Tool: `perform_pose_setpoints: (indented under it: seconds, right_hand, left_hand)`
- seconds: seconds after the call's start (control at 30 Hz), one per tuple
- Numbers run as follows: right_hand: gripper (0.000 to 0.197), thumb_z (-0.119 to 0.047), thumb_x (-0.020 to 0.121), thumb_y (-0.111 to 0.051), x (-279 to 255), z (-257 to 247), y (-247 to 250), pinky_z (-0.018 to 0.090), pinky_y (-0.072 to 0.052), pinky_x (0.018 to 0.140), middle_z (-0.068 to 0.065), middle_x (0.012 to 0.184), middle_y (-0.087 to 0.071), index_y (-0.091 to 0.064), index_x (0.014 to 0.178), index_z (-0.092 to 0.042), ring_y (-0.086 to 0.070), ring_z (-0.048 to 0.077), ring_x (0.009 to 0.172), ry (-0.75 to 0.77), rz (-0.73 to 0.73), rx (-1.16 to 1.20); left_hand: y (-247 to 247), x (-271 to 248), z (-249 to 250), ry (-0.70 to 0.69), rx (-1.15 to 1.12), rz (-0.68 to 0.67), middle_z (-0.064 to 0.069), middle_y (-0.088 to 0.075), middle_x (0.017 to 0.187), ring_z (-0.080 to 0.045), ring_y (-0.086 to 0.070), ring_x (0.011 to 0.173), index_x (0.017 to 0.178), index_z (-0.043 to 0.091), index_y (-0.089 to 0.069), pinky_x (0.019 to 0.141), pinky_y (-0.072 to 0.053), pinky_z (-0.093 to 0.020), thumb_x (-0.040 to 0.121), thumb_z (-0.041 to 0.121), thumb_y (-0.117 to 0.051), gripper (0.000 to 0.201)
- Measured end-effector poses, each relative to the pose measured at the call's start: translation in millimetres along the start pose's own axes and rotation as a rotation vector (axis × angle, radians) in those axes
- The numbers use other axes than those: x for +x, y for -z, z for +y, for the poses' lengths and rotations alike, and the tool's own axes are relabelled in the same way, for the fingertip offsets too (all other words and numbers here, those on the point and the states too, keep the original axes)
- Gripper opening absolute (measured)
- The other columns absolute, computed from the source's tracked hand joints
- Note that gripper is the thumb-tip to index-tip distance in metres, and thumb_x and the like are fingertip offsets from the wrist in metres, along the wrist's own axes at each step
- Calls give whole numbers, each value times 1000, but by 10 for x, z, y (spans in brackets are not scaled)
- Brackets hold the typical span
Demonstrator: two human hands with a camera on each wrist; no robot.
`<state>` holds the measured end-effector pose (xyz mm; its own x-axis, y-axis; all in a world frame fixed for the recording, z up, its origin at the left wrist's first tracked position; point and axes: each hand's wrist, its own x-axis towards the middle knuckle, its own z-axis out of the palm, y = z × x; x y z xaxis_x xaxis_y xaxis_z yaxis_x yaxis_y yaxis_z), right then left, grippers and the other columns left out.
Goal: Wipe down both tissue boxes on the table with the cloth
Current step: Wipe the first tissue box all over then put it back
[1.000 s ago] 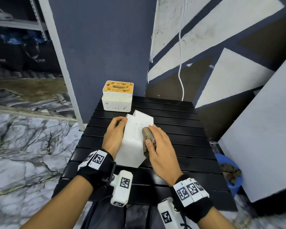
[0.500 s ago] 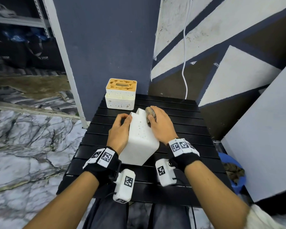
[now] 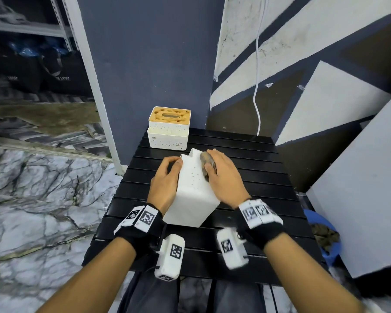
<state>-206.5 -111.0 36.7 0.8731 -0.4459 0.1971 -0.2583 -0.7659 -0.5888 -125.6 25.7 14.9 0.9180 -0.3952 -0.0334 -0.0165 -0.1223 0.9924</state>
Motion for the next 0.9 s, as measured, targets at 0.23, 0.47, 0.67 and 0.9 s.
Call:
perform_pose_setpoints:
  seconds: [0.23, 0.47, 0.67, 0.9]
  right_hand:
    - [45, -24, 100, -39, 217, 51, 39, 24, -14, 115, 3, 151, -33, -34, 144, -14, -25, 18, 141, -16, -20, 5]
    - [47, -26, 100, -40, -812, -97, 79, 14, -6, 112, -9, 152, -27, -31, 146, -22, -16, 5, 142, 109, 11, -18]
    - [46, -26, 100, -38, -142, 17, 120, 17, -10, 111, 1, 152, -31, -31, 145, -16, -23, 15, 141, 62, -35, -51]
    - [48, -27, 101, -37, 185, 19, 111, 20, -10, 112, 3, 154, -27, -28, 147, -17, -20, 16, 143, -1, -67, -10]
  left_hand:
    - [-23, -26, 14, -17, 1, 13, 10, -70, 96, -9, -63, 95, 102, 41, -63, 80, -47, -28, 97, 46, -50, 15]
    - [-99, -45, 27, -32, -6, 2, 11, -71, 91, -9, -66, 90, 100, 42, -64, 82, -51, -30, 96, 49, -52, 15]
    - [-137, -88, 120, -46, 0, -17, 13, -70, 95, 0, -62, 89, 102, 39, -65, 73, -43, -20, 97, 46, -52, 16]
    - [-127, -101, 112, -38, 14, 18, 11, -69, 95, -3, -61, 90, 102, 38, -64, 73, -43, -22, 97, 46, -51, 16]
